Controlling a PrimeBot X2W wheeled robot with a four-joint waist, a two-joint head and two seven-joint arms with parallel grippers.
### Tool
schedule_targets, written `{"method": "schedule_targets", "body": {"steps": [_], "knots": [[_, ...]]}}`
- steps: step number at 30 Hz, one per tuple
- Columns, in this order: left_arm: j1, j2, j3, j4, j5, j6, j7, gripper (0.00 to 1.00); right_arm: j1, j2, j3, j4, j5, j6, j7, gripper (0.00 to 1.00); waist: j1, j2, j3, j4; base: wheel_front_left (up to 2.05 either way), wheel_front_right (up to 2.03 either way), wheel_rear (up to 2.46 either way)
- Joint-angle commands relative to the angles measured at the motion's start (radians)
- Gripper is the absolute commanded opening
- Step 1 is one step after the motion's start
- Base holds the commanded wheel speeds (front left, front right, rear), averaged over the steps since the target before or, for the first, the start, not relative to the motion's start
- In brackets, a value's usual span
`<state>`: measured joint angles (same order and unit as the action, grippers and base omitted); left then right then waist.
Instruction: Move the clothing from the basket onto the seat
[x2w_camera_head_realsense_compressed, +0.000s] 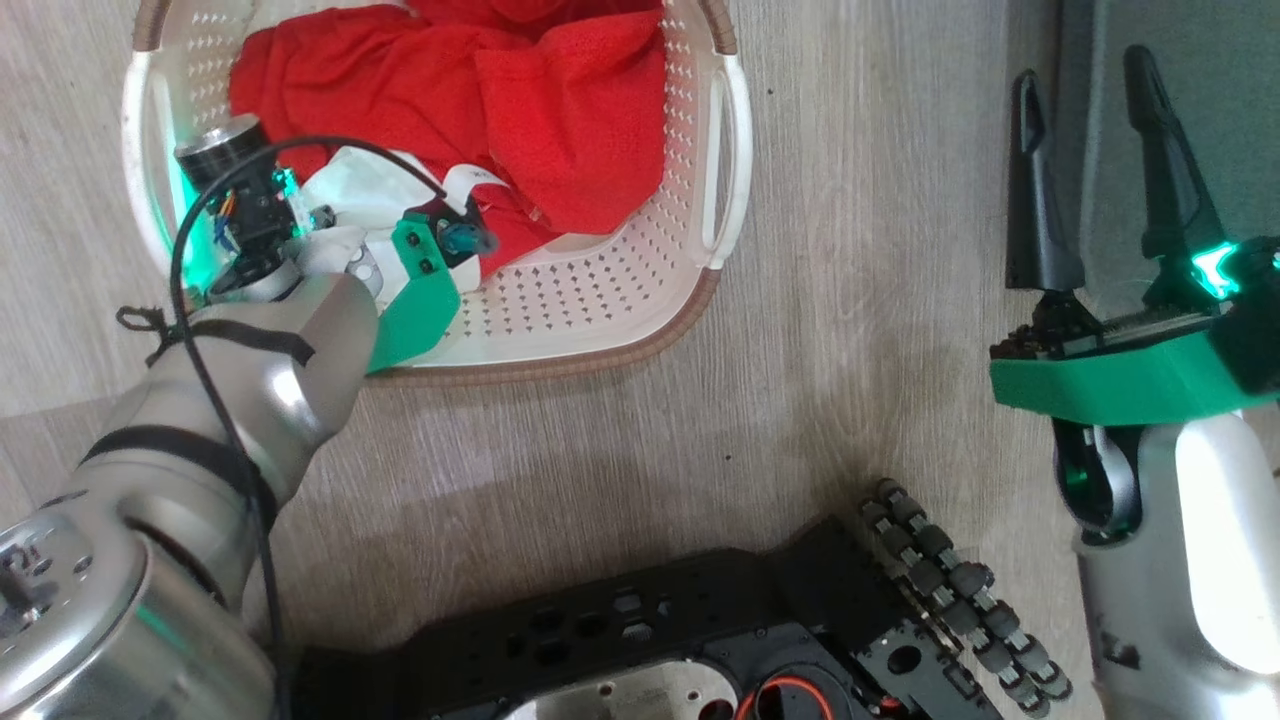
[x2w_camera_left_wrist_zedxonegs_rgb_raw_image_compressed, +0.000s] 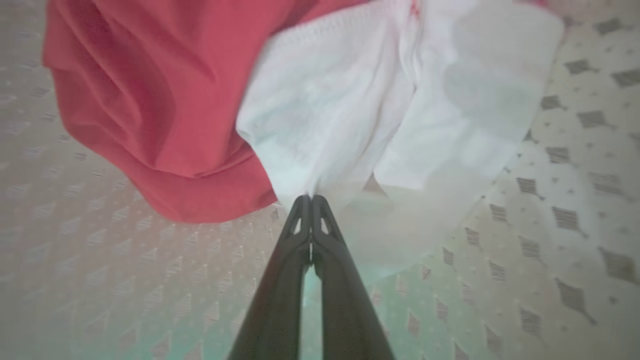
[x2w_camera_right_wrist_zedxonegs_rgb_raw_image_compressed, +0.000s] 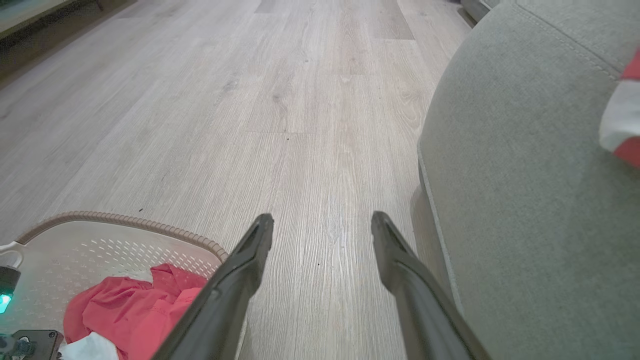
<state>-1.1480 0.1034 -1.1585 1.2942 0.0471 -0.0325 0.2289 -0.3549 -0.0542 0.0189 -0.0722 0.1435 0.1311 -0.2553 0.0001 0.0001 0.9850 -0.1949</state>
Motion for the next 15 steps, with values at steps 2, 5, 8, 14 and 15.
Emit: {"method": "schedule_targets", "body": {"steps": [2,5,8,14,15], "knots": [[-0.001,0.005,0.011,-0.005,-0.017,0.001,0.004,0.0,0.028,0.004,0.024,-0.023,0.01,0.0,-0.006,1.0,-0.0001,-0.0001,-0.009,-0.007,0.0,0.0,0.0],[0.0,0.005,0.02,-0.005,-0.035,0.001,-0.011,0.0,-0.002,0.004,0.032,-0.012,0.012,0.0,-0.006,1.0,-0.0001,-0.0001,-0.03,-0.017,0.0,0.0,0.0],[-0.001,-0.001,0.039,-0.009,-0.063,0.0,-0.028,0.0,-0.036,0.004,0.037,0.005,0.011,0.0,-0.006,1.0,-0.0001,-0.0001,-0.057,-0.022,0.0,0.0,0.0],[0.003,-0.018,0.073,-0.034,-0.117,-0.006,-0.081,0.0,-0.105,0.004,0.052,0.066,0.005,0.0,-0.006,1.0,-0.0001,-0.0001,-0.145,-0.005,0.0,0.0,0.0],[0.01,-0.023,0.083,-0.04,-0.132,-0.007,-0.09,0.0,-0.111,0.004,0.052,0.08,0.001,0.0,-0.006,1.0,-0.0001,-0.0001,-0.167,0.004,0.0,0.0,0.0]]}}
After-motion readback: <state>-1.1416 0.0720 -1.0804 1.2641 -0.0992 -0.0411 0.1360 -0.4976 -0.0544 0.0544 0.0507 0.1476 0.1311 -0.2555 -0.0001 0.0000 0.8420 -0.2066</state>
